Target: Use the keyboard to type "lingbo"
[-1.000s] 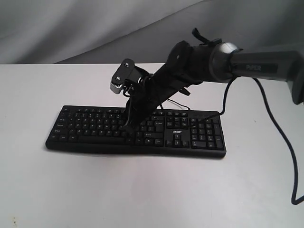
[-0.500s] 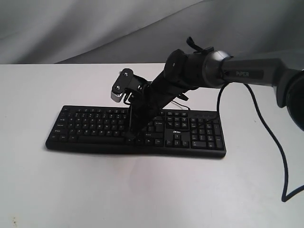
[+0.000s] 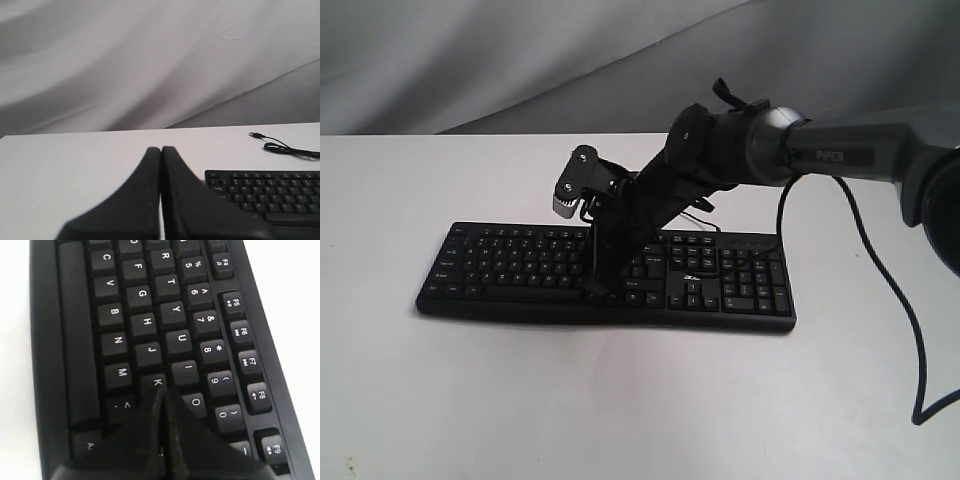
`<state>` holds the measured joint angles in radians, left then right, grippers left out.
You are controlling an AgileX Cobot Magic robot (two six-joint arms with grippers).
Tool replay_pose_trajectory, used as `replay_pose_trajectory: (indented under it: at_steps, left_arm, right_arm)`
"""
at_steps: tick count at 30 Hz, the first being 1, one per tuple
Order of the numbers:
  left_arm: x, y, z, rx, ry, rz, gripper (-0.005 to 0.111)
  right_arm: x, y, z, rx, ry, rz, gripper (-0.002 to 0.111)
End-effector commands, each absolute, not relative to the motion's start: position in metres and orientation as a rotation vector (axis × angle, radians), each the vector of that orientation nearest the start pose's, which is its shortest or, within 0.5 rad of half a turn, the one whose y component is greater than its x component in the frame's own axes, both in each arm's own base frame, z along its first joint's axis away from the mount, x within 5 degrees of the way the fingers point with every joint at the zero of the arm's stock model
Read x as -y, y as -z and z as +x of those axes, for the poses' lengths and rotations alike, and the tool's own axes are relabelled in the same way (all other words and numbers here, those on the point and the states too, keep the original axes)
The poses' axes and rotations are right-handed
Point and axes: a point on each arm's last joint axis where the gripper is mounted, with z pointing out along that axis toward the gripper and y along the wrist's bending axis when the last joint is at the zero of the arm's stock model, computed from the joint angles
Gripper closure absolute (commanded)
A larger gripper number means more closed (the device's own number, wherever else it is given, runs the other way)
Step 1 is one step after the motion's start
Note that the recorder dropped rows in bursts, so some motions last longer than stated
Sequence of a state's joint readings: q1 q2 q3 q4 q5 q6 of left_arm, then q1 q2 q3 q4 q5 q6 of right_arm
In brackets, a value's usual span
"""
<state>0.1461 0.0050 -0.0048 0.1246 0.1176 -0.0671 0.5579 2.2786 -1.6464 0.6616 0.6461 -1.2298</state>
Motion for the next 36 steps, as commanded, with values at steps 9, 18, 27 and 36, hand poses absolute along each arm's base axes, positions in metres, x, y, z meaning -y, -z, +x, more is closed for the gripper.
replay_pose_trajectory:
  at_steps: [9, 18, 27, 36]
  left_arm:
    - [-0.0091, -0.2034, 0.0557, -1.592, -0.162, -0.078, 0.106]
    - [-0.0091, -0.2034, 0.0557, -1.592, -0.162, -0.078, 0.106]
    - [-0.0091, -0.2034, 0.0557, -1.592, -0.162, -0.078, 0.106]
    - [-0.0091, -0.2034, 0.0557, -1.592, -0.162, -0.078, 0.106]
  right_arm:
    - [-0.2831, -0.1300, 0.3898, -2.021, -0.452, -1.602, 0.108]
    - [-0.2831, -0.1300, 0.3898, -2.021, -0.452, -1.602, 0.108]
    - [-0.2834, -0.1243, 0.3901, -2.023, -0.449, -1.611, 0.108]
    - [-0.2849, -0.1218, 0.3892, -2.010, -0.474, -1.621, 0.108]
